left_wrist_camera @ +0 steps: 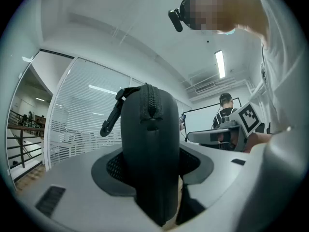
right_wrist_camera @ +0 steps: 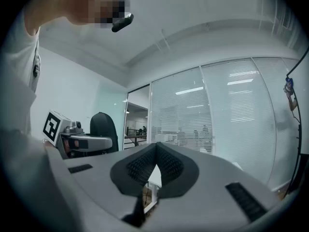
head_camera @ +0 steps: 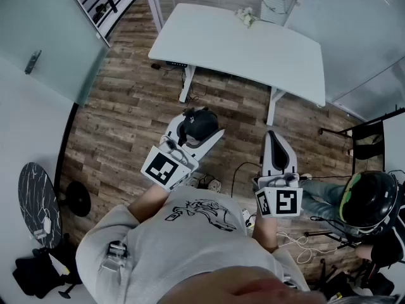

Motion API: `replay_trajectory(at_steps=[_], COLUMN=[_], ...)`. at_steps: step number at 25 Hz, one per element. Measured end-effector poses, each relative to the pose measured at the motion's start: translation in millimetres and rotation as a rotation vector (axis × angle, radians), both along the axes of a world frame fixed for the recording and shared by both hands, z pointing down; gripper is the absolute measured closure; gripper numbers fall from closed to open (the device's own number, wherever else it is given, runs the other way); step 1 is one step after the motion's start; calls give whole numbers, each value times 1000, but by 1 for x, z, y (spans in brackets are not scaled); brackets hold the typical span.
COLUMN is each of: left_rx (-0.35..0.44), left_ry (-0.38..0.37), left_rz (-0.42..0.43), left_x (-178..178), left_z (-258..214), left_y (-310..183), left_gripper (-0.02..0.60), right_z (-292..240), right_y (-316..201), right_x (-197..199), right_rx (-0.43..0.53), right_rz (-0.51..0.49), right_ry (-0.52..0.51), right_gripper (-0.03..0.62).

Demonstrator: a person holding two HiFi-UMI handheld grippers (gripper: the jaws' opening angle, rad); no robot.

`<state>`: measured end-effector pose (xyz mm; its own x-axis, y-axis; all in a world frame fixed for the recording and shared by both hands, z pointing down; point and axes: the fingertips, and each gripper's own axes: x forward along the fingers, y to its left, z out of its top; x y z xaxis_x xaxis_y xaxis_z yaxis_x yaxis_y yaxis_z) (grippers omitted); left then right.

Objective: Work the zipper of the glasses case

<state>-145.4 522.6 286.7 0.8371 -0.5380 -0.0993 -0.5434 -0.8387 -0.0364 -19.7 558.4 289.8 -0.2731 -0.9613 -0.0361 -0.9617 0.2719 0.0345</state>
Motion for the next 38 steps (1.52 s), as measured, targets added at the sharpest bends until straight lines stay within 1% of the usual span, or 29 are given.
replay_trajectory(at_steps=[4, 9, 12, 16, 19, 22, 24, 27, 30, 34, 38], left_rx=[-10, -62, -57, -56, -77, -79, -61, -48, -48, -41, -40], left_ry=[-16, -36, -47, -53, -42, -34, -34, -38, -31, -20, -35], left_rz=[2, -7, -18, -26, -30, -35, -37, -39, -49, -52, -44], left_x=[19, 46, 49, 53, 53, 45, 37, 26, 14, -4, -11], left_z=[8, 19, 24, 29, 31, 33, 35, 34, 28, 25, 27], left_y=[-2, 0, -8, -28, -47, -72, -95, -135, -172, -222, -261], left_gripper=[354, 354, 354, 354, 353, 354, 353, 354, 354, 354, 353], right_z=[3, 10, 15, 19, 23, 29, 29, 24, 30, 32, 26], right_y=[-2, -7, -15, -34, -55, -81, -102, -141, -182, -232, -268], right_x=[16, 40, 44, 45, 44, 34, 25, 14, 5, -10, -18], right_rx=[-3, -1, -15, -33, -43, -56, -58, -51, -70, -78, -60], right_rz=[-4, -9, -27, -47, -55, -66, -70, -73, -74, -86, -80], right_ry=[-4, 0, -14, 5, 6, 9, 18, 39, 61, 42, 45], right_gripper=[591, 589, 589, 589, 589, 589, 589, 589, 589, 589, 589])
